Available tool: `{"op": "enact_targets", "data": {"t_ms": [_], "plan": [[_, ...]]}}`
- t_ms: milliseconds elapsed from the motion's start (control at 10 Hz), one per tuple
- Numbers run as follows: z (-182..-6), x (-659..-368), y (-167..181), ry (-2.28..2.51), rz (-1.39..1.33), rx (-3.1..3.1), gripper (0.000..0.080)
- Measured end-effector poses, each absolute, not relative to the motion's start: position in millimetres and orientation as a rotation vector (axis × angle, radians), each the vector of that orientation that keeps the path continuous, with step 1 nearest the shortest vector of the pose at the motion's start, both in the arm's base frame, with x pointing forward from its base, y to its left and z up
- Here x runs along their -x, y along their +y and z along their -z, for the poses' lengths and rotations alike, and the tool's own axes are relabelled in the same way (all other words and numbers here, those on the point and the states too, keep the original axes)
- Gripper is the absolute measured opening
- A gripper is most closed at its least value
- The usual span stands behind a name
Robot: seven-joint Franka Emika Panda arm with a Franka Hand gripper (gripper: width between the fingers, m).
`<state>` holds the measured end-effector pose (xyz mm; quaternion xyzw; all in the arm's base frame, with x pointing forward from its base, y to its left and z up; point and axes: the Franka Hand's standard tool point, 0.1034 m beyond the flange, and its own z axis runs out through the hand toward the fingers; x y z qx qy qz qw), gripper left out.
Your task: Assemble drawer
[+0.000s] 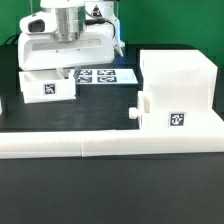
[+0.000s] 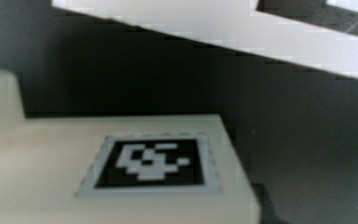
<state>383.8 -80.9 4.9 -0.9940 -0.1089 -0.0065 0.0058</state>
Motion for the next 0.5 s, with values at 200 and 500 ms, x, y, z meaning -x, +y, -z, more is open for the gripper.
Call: {"op": "enact_targets", "data": {"t_ms": [200,500], "plan": [[-4.9,-383.8,-80.9,-0.342,0.021,3.111,0.0042],[-5.9,-384.6,-80.7,-0.368,0.015,3.107,0.0042]]}}
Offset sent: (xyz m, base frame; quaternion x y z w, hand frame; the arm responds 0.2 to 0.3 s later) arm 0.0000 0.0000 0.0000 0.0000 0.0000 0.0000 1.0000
